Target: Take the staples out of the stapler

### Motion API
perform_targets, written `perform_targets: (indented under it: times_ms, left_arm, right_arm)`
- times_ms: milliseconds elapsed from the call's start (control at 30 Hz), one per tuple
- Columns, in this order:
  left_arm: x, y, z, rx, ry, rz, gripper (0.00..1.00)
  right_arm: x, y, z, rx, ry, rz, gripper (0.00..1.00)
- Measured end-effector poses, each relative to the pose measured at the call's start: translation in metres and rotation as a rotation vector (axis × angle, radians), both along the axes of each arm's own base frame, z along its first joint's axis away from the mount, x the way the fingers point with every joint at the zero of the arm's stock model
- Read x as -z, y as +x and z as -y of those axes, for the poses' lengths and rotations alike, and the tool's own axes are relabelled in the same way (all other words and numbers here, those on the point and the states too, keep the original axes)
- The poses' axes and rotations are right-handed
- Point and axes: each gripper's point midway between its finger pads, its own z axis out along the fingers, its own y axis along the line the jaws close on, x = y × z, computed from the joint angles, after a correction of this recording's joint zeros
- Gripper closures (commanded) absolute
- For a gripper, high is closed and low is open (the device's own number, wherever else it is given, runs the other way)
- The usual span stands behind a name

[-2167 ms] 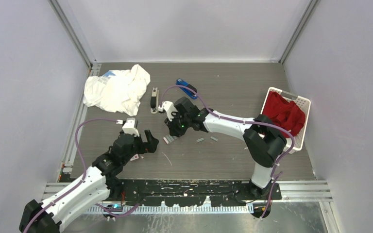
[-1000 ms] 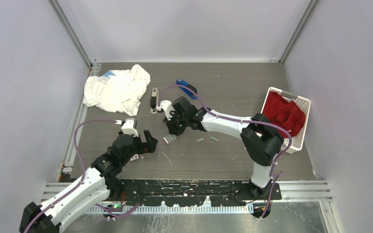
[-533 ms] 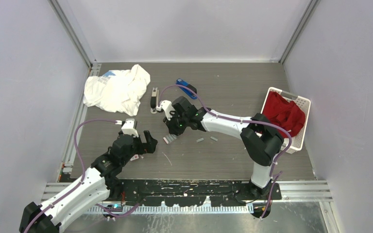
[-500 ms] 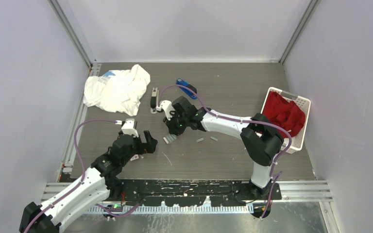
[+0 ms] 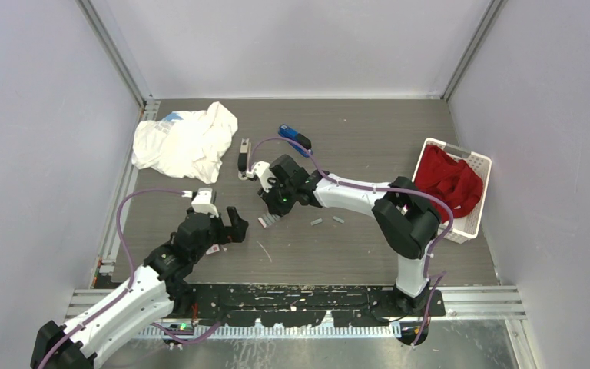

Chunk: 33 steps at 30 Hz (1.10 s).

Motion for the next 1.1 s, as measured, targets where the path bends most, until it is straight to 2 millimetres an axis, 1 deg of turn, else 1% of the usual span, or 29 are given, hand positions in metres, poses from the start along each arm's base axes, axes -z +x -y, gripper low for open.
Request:
perform_targets:
  times_ms: [533, 667, 1100]
  left_arm:
    - [0.0015, 0.0002, -0.0006, -0.003, 0.005, -0.004, 0.01]
    - [0.0015, 0.0002, -0.0007, -0.003, 0.005, -0.004, 0.01]
    - [0.0013, 0.0003, -0.0004, -0.003, 0.004, -0.004, 0.01]
  right_arm:
    - [0.0013, 0.0017, -0.0004, 0.059, -0.010, -0.003, 0.79]
    - [0.0054, 0.0020, 0.0005, 0.065, -0.019, -0.008, 0.79]
    - [0.0054, 0.0047, -0.0016, 0.072, -0.017, -0.006, 0.79]
